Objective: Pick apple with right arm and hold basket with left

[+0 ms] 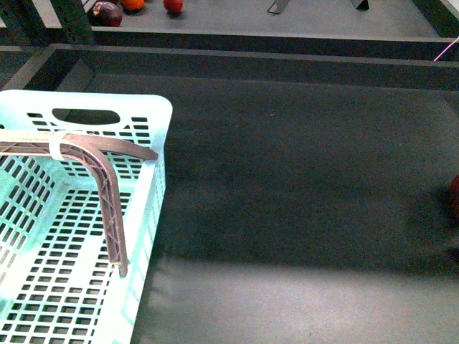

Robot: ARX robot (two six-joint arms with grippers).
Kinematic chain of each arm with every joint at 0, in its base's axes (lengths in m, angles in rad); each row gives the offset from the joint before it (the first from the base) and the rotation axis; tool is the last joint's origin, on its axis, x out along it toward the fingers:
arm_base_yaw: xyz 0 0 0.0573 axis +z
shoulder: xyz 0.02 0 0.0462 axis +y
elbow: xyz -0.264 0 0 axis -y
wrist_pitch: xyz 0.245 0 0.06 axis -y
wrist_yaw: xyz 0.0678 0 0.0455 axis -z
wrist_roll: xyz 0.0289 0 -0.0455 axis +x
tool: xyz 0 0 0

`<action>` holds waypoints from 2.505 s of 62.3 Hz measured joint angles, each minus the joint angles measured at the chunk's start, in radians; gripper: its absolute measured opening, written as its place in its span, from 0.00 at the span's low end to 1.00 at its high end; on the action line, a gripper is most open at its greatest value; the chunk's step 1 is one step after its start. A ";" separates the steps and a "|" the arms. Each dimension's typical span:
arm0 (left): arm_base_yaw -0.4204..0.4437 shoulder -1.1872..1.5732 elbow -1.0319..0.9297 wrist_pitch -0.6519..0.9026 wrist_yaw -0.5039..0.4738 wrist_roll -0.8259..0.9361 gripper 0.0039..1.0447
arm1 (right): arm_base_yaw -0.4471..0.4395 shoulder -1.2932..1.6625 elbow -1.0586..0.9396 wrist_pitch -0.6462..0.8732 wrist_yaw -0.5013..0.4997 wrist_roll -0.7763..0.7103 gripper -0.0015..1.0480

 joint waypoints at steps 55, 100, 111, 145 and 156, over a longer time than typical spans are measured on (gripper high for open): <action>0.107 0.782 0.209 0.121 0.353 -1.112 0.94 | 0.000 -0.001 0.000 0.000 0.000 0.000 0.91; 0.134 1.484 0.444 0.399 0.292 -1.260 0.49 | 0.000 -0.001 0.000 0.000 0.000 0.000 0.91; 0.116 1.512 0.455 0.399 0.285 -1.260 0.20 | 0.000 -0.001 0.000 0.000 0.000 0.000 0.91; -0.011 1.380 0.503 0.265 0.279 -1.238 0.07 | 0.000 -0.001 0.000 0.000 0.000 0.000 0.91; -0.137 1.346 0.593 0.206 0.266 -1.216 0.07 | 0.000 -0.001 0.000 0.000 0.000 0.000 0.91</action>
